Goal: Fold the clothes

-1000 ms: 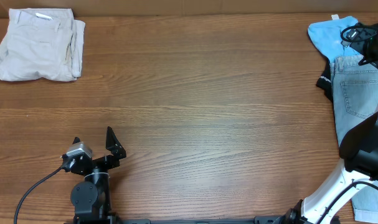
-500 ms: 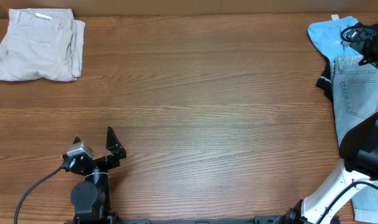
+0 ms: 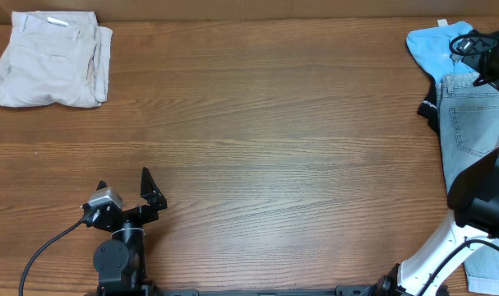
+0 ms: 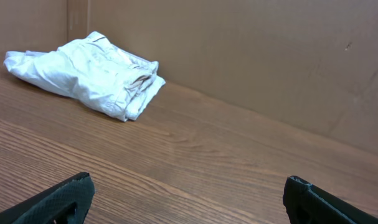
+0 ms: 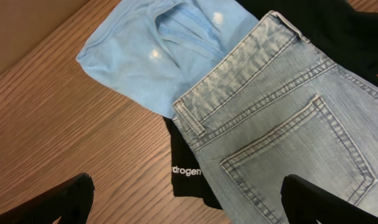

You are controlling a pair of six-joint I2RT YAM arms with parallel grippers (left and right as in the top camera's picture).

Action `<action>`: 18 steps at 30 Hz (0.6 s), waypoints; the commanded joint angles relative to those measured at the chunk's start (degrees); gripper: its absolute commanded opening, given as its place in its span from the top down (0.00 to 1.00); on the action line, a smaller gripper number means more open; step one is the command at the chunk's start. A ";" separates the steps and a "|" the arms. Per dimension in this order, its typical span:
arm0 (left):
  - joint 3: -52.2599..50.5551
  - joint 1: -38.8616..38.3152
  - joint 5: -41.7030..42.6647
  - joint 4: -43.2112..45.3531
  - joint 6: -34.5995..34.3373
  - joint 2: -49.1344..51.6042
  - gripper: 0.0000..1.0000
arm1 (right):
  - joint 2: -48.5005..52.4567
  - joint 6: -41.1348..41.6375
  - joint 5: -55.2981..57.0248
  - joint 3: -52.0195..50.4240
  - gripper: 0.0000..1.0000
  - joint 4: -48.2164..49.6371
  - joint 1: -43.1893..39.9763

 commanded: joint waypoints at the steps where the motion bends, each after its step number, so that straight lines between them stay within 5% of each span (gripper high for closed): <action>1: -0.26 -0.37 0.28 0.09 1.44 -0.61 0.00 | -4.22 0.39 -0.11 0.83 0.00 0.15 1.90; 18: -0.26 -0.37 0.28 0.09 1.44 -0.61 0.00 | -27.91 0.39 -0.11 0.83 0.00 0.15 14.14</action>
